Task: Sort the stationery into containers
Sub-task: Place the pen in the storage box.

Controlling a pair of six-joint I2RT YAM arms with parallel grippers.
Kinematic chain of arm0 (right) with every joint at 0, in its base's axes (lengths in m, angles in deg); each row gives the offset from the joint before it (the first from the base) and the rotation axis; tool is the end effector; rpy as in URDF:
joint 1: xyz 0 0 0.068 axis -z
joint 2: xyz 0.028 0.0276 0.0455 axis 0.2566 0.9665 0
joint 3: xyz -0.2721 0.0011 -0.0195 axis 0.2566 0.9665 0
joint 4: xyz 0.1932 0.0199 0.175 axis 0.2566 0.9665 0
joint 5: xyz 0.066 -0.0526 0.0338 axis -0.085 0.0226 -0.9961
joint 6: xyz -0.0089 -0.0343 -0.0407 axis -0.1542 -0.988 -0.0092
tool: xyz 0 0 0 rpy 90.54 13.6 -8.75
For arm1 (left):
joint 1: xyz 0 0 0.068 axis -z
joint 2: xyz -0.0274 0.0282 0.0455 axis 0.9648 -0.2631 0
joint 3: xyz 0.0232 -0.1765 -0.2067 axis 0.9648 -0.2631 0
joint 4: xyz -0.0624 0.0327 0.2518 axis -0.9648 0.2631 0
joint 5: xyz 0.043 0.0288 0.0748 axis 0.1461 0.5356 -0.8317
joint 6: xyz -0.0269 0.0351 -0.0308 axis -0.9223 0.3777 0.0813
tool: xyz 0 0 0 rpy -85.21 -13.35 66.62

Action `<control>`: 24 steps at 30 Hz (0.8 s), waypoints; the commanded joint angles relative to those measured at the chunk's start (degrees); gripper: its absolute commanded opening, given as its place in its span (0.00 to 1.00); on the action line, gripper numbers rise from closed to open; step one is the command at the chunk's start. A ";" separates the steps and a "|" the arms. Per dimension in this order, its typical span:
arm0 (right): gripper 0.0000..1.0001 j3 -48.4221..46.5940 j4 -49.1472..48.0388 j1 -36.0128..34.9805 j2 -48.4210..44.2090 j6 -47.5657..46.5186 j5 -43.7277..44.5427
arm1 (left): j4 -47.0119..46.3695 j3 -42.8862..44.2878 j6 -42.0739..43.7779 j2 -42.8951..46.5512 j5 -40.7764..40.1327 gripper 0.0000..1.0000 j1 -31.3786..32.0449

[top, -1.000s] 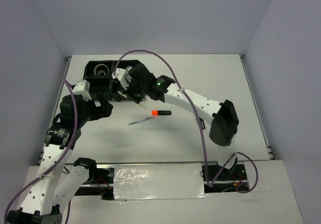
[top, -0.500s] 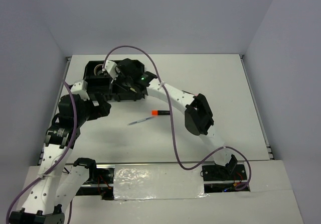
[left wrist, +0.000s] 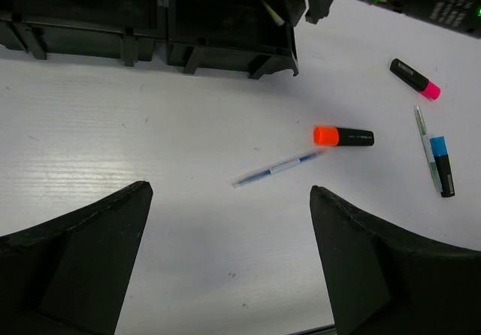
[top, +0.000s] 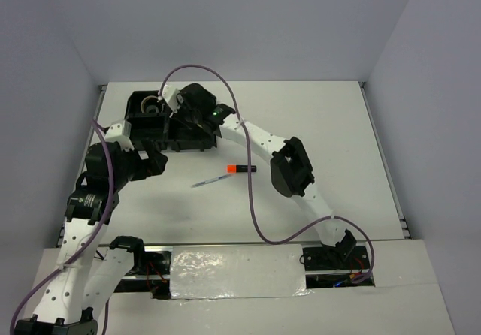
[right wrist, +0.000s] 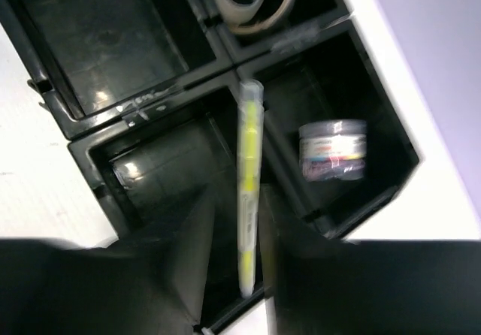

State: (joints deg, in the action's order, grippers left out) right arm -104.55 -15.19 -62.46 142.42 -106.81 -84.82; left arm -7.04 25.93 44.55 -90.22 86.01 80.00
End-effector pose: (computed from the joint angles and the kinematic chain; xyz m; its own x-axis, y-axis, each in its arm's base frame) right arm 0.3803 0.4172 0.2651 0.0370 -0.5953 -0.8027 -0.8094 0.4533 -0.3734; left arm 0.1469 -0.0163 0.3304 -0.4284 -0.3902 -0.8150 -0.0244 0.9066 -0.4212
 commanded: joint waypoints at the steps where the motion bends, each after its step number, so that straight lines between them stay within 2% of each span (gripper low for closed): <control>1: 0.49 -2.57 -3.51 0.04 0.59 1.21 -0.38 | -2.59 0.11 1.50 0.79 1.29 0.99 -0.16; 2: 0.61 -2.13 -3.60 0.04 0.07 1.56 -0.65 | -2.50 0.11 1.50 0.71 1.37 0.99 -0.16; 3: 0.83 -0.82 -4.29 -0.04 -0.72 2.44 -0.74 | -2.59 0.11 1.68 0.62 1.37 0.99 -0.16; 4: 0.99 -0.20 -4.65 0.04 -1.60 2.97 -0.83 | -2.59 0.11 1.59 0.45 1.37 0.99 -0.16; 7: 1.00 2.26 -3.95 0.04 -6.43 4.90 -1.35 | -2.41 0.19 1.59 0.36 1.11 0.99 -0.16; 10: 0.97 7.70 0.61 -0.13 -14.07 5.88 -9.06 | -1.89 0.63 1.33 0.88 -0.38 0.99 -0.16; 11: 0.94 12.76 2.97 -0.22 -18.61 4.74 -14.66 | -1.62 0.63 0.98 1.32 -1.95 0.99 -0.25; 12: 0.90 15.77 3.95 -0.48 -20.75 3.86 -16.72 | -1.45 0.63 0.80 1.76 -2.75 0.99 -0.25; 14: 0.84 21.48 5.54 -1.62 -24.36 2.72 -18.75 | -1.36 0.46 0.36 3.51 -3.98 0.99 -0.25; 15: 0.76 26.21 7.20 -2.06 -26.90 1.67 -19.98 | -1.53 0.37 0.27 4.39 -4.16 0.99 -0.33; 16: 0.73 28.17 8.17 -2.93 -27.70 1.22 -20.34 | -1.62 0.11 0.18 4.66 -4.16 0.99 -0.33; 17: 0.68 31.59 9.49 -3.47 -28.32 0.52 -20.43 | -1.62 0.11 0.10 4.75 -4.08 0.99 -0.33; 20: 0.67 36.96 8.72 -5.57 -28.59 -0.10 -14.04 | -1.53 0.19 0.10 4.14 -4.16 0.99 -0.33; 21: 0.67 37.68 8.53 -6.19 -27.46 -0.54 -8.88 | -1.45 0.19 0.18 3.61 -3.90 0.99 -0.33; 24: 0.66 36.37 11.86 -7.07 -23.86 -2.21 -6.28 | -1.53 0.20 0.27 3.26 -3.72 0.99 -0.33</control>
State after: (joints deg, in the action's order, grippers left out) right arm -68.92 -7.30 -69.06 114.44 -106.65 -96.27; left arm -6.98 25.93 44.35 -86.51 82.75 80.00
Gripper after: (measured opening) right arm 0.658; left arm 0.994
